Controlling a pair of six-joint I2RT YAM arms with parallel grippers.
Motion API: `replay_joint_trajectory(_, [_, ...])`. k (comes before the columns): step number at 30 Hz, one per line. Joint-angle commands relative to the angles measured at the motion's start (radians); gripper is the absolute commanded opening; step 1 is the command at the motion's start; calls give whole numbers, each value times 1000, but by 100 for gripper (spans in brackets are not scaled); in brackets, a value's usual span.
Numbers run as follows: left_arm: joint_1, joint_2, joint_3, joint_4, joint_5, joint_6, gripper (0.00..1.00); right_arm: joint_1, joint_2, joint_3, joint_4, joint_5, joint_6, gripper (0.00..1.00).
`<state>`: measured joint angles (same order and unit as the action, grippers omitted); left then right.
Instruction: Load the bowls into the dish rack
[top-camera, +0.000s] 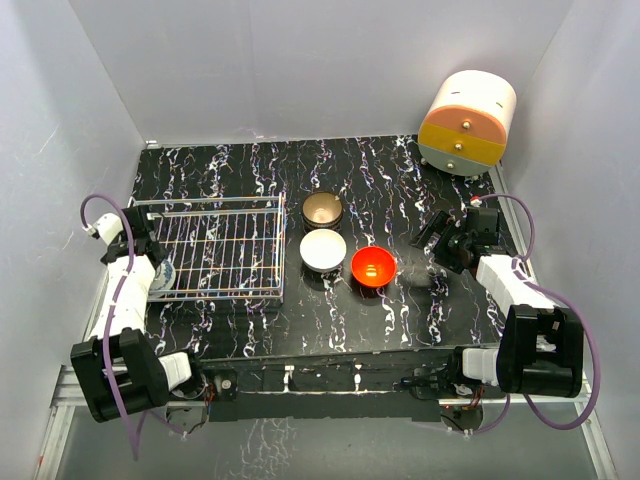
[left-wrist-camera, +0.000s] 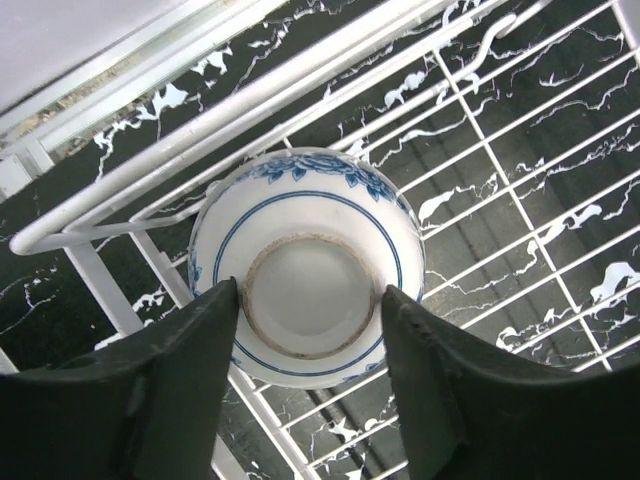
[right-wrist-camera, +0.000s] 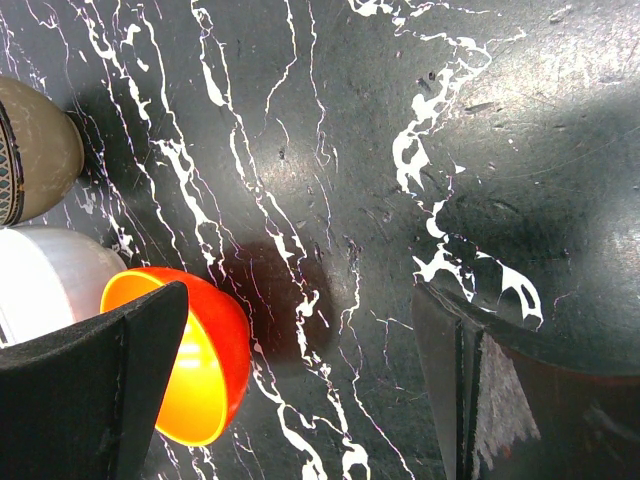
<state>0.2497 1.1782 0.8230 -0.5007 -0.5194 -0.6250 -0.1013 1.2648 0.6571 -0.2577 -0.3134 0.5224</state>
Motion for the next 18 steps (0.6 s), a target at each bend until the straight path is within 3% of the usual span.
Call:
replay_joint_trajectory(1, [10,-5,1,-46,50,-4,63,-6,-10,20,38,-7,-13,97])
replay_joint_trajectory(4, [10,-16,11,-44,70,6,76,-6,-10,21,38,-7,-13,97])
replay_joint_trajectory(9, [10,-44,54,-64,112,33,83,-6,-7,27,37,-15,-9,97])
replay_joint_trajectory(11, [10,-68,77,-74,137,65,91,-6,-6,29,36,-15,-9,97])
replay_joint_trajectory(18, [9,-170,214,-184,123,155,97,-6,-13,20,37,-10,-9,97])
